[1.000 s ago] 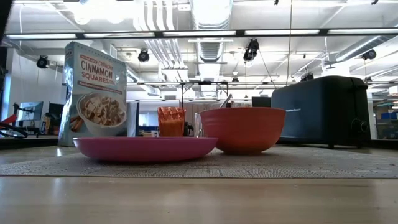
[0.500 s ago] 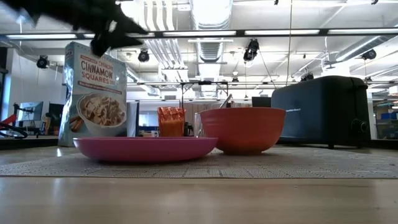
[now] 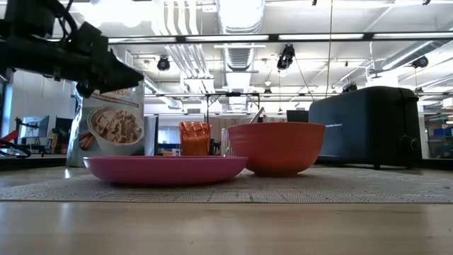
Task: Arrange a breakfast setting
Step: Put the apple on the gray table mat to the bottom of the orange bowl
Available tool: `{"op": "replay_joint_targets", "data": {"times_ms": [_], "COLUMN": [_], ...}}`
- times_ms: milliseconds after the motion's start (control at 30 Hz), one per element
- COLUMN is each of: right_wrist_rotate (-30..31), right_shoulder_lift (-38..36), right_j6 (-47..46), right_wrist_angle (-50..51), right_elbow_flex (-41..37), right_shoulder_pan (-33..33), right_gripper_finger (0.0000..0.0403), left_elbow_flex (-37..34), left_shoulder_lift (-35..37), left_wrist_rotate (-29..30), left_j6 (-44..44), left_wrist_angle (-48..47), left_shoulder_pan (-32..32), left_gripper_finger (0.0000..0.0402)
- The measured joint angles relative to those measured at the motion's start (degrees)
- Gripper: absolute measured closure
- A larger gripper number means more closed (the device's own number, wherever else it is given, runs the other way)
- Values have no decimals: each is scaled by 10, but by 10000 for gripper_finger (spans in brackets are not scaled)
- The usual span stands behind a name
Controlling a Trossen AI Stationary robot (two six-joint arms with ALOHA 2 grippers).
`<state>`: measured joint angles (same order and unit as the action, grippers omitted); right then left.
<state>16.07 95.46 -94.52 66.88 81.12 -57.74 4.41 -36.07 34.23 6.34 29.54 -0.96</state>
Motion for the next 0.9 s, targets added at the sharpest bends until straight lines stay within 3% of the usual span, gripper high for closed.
{"op": "replay_joint_targets", "data": {"times_ms": [400, 667, 800, 900], "right_wrist_rotate": [-129, -160, -161, -160], "right_shoulder_lift": [0, 0, 0, 0], "right_j6": [-64, -84, -75, -75], "right_wrist_angle": [3, 3, 3, 3], "right_elbow_flex": [0, 0, 0, -1], "right_shoulder_pan": [0, 0, 0, 0], "right_gripper_finger": [183, 183, 183, 183], "left_elbow_flex": [65, 139, 156, 113], "left_shoulder_lift": [-57, -115, -137, -146], "left_wrist_rotate": [-3, -4, -9, -19], "left_j6": [1, 1, 1, 1], "left_wrist_angle": [-15, -15, 35, 126], "left_shoulder_pan": [0, 0, -4, 8], "left_gripper_finger": [226, 226, 226, 226]}}
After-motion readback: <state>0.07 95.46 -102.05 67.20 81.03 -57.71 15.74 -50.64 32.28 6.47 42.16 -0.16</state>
